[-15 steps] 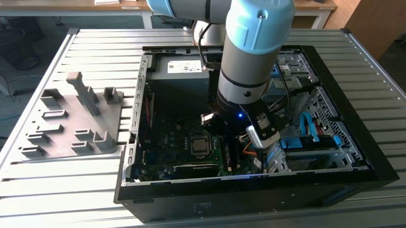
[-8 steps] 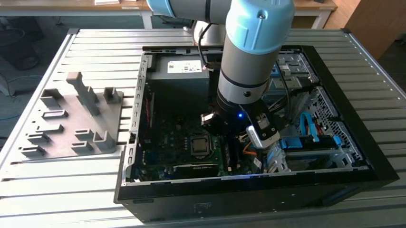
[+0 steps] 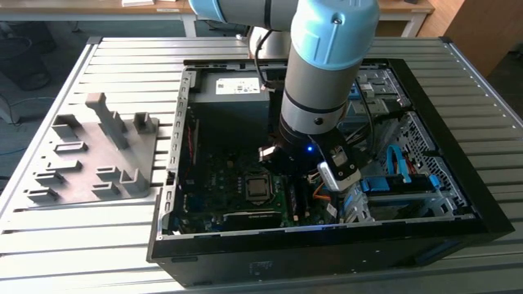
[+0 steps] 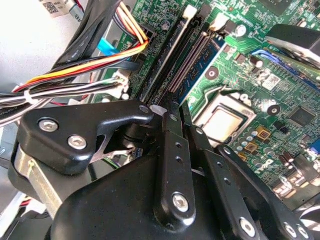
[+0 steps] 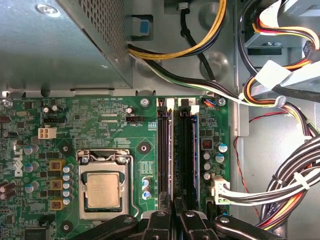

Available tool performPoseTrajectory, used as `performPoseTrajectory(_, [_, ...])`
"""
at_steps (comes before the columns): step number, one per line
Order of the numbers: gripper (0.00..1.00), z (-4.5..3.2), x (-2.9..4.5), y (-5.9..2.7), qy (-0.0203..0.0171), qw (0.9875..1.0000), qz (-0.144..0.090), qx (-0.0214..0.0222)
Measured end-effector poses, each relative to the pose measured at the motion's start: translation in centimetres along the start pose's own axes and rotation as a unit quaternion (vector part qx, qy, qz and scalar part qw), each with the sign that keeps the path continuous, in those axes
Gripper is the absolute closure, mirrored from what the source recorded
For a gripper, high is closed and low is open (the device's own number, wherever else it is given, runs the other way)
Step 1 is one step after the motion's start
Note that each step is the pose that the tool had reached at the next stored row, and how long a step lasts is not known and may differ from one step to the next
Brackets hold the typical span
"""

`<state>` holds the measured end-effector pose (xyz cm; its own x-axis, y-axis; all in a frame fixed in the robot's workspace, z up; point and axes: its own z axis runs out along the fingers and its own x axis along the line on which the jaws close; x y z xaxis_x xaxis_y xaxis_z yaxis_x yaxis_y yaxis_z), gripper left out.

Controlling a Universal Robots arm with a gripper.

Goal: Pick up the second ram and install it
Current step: 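Insert the second ram into the second slot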

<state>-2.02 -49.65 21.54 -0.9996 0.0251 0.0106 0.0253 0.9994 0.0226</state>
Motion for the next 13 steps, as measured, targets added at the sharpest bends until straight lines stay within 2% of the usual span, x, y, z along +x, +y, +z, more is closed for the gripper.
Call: performPoseTrajectory(13, [0.86, 0.05, -0.16, 0.01, 0.0002, 1.0, -0.009, -0.0001])
